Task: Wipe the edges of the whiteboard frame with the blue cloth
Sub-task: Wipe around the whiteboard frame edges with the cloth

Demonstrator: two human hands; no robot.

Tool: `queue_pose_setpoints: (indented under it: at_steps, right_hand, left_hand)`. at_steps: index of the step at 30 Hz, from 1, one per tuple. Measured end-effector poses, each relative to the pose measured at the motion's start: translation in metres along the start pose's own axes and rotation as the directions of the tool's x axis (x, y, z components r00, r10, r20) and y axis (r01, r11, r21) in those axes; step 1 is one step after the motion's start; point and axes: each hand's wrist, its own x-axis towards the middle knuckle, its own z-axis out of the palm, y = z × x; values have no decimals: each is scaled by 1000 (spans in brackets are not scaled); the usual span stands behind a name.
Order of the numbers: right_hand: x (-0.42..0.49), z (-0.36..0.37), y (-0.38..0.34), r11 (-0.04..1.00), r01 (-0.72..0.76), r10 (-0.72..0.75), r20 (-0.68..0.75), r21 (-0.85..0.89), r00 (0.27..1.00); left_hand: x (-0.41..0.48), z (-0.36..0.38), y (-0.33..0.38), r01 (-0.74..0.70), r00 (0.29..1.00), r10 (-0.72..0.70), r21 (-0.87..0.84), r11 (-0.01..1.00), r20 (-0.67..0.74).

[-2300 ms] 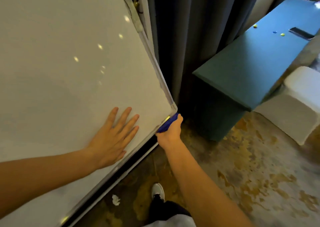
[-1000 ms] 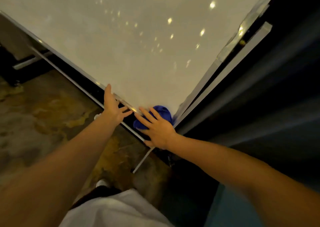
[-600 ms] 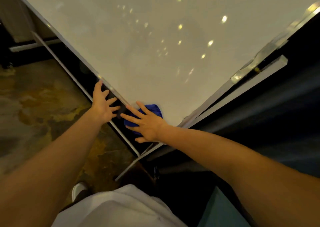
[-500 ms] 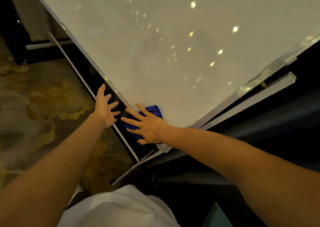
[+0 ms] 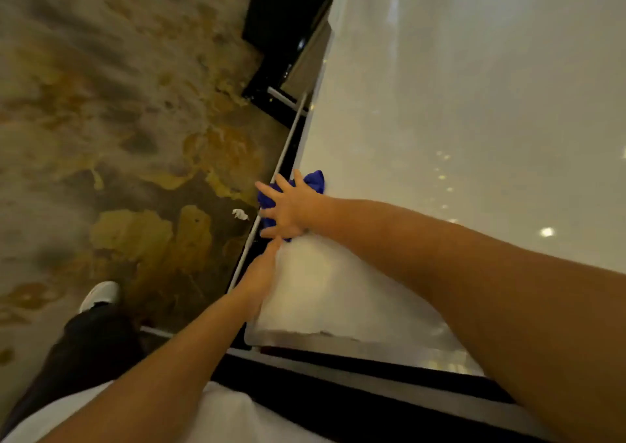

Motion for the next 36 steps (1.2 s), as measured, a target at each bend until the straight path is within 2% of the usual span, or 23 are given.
queue_pose_setpoints:
  at_steps: [1,4,6,7,10,11,13,14,15,16,18,20,21,23,25,26,27,28,30,31,33,35,36]
  right_hand:
    - [-4,5,-5,997,69,-69,30,-29,997]
    - [-12,1,-5,962,254,-247,73,-102,966]
    - [-18,-9,-1,944,320,-314,83,-76,946]
    - [-21,-14,0,929,362,-356,79,-76,931]
    - [-20,-22,7,869,470,-469,48,-154,882]
    - [-18,-26,14,887,433,-432,45,-157,901]
    - [-13,-37,31,977,196,-196,9,-85,981]
    - [-9,-39,35,995,87,-87,14,-57,996]
    - [-7,-37,32,998,44,-42,32,-47,999]
    - [-3,-32,23,997,53,-50,51,-50,997]
    - [-3,-13,-7,976,213,-207,99,-43,973]
    - [-5,-1,-16,907,418,-405,162,-56,900]
    - [-2,-5,-5,886,460,-445,170,-60,879]
    - [7,-21,29,899,421,-401,162,-121,902]
    - [10,-35,56,942,281,-254,157,-182,954]
    - [9,-39,56,944,269,-240,165,-192,957]
    - [7,-39,48,923,326,-296,166,-204,941]
    - [4,-36,34,874,441,-417,152,-205,896]
    - [-4,-28,13,718,674,-660,138,-174,739]
    - [-6,-30,20,706,699,-693,91,-111,715]
    - [1,-42,54,805,582,-579,61,-114,813]
    - [12,-54,93,873,363,-348,104,-326,932]
    - [18,-57,106,868,288,-262,120,-404,958]
  left_hand:
    - [-3,2,-1,10,1000,-9,42,999,-20]
    - [-15,-3,3,-63,992,61,-16,998,-112]
    - [-25,-11,8,-161,986,162,21,987,-43]
    - [-29,-10,14,-156,987,157,31,987,-35]
    - [-52,-23,17,-168,985,173,253,953,3]
    - [-57,-27,20,-164,984,176,337,927,-5]
    - [-64,-30,26,-152,983,183,425,893,-33]
    - [-63,-28,26,-132,981,181,456,880,-65]
    - [-63,-25,23,-107,977,185,512,852,-103]
    - [-61,-21,20,-90,972,199,586,805,-124]
    - [-54,-11,12,-113,960,261,711,694,-102]
    - [-52,-5,10,-133,958,272,699,702,-91]
    - [-50,-4,11,-108,961,251,680,725,-115]
    - [-47,-6,15,-46,955,226,655,754,-193]
    - [-43,-8,20,-33,947,241,686,727,-210]
    - [-41,-8,22,-27,946,243,693,721,-216]
    - [-40,-9,24,-30,945,245,692,721,-215]
    - [-38,-11,25,-50,944,257,681,731,-206]
    - [-33,-14,26,-121,942,293,650,750,-163]
    - [-31,-15,27,-138,942,299,637,759,-153]
    - [-30,-16,30,-89,939,282,653,753,-197]
    - [-27,-18,34,-52,933,282,692,720,-223]
    - [-25,-19,36,-49,935,278,695,717,-221]
